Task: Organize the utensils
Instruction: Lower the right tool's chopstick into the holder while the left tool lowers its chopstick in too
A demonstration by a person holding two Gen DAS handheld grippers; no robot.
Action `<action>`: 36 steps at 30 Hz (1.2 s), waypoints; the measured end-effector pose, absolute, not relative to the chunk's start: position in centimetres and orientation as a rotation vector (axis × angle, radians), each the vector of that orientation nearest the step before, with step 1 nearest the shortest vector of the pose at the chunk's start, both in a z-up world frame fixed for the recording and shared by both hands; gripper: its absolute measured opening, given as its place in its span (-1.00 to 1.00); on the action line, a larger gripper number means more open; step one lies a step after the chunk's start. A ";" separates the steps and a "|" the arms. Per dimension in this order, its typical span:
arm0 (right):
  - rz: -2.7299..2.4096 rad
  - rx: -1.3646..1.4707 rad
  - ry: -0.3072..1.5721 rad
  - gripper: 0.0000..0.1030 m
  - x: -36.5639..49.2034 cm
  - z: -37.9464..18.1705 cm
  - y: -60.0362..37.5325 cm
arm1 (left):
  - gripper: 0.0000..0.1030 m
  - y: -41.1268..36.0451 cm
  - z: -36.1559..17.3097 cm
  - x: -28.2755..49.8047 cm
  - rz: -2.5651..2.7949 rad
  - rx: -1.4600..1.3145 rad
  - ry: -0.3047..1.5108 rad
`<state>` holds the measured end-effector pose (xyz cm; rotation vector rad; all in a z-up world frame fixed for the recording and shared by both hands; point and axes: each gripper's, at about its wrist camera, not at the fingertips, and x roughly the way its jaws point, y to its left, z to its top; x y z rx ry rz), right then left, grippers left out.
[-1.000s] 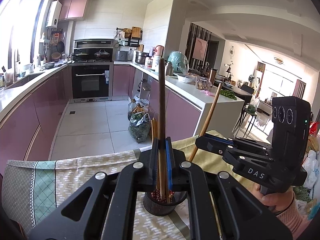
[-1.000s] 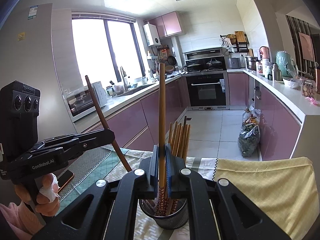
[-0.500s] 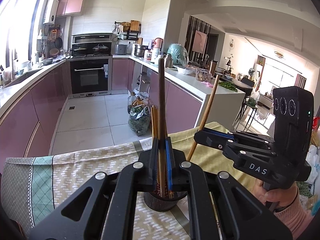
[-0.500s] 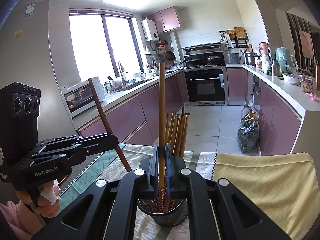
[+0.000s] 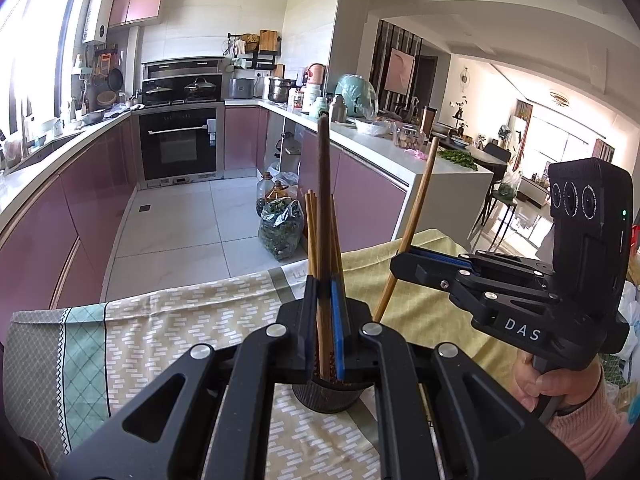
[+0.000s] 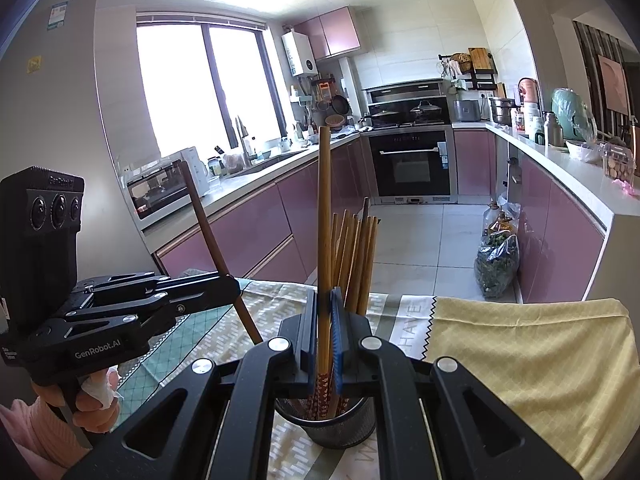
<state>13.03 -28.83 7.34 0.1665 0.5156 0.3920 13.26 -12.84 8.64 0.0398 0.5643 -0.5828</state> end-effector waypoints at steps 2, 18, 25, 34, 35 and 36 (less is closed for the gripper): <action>0.393 0.167 0.520 -0.89 13.2 7.3 -28.7 | -0.85 -13.1 8.6 13.2 -0.583 0.045 0.569; 0.405 0.154 0.566 -0.89 14.0 6.0 -28.0 | -0.85 -13.7 7.3 14.2 -0.584 0.063 0.619; 0.403 0.149 0.589 -0.89 14.5 5.4 -28.0 | -0.85 -13.9 7.0 15.4 -0.586 0.060 0.638; 0.399 0.151 0.619 -0.89 15.4 4.9 -27.7 | -0.85 -14.5 6.1 17.2 -0.586 0.055 0.672; 0.398 0.152 0.621 -0.89 15.5 4.8 -27.6 | -0.85 -14.6 6.0 17.5 -0.585 0.054 0.675; 0.398 0.153 0.623 -0.89 15.7 4.8 -27.6 | -0.85 -14.6 6.0 17.7 -0.584 0.053 0.677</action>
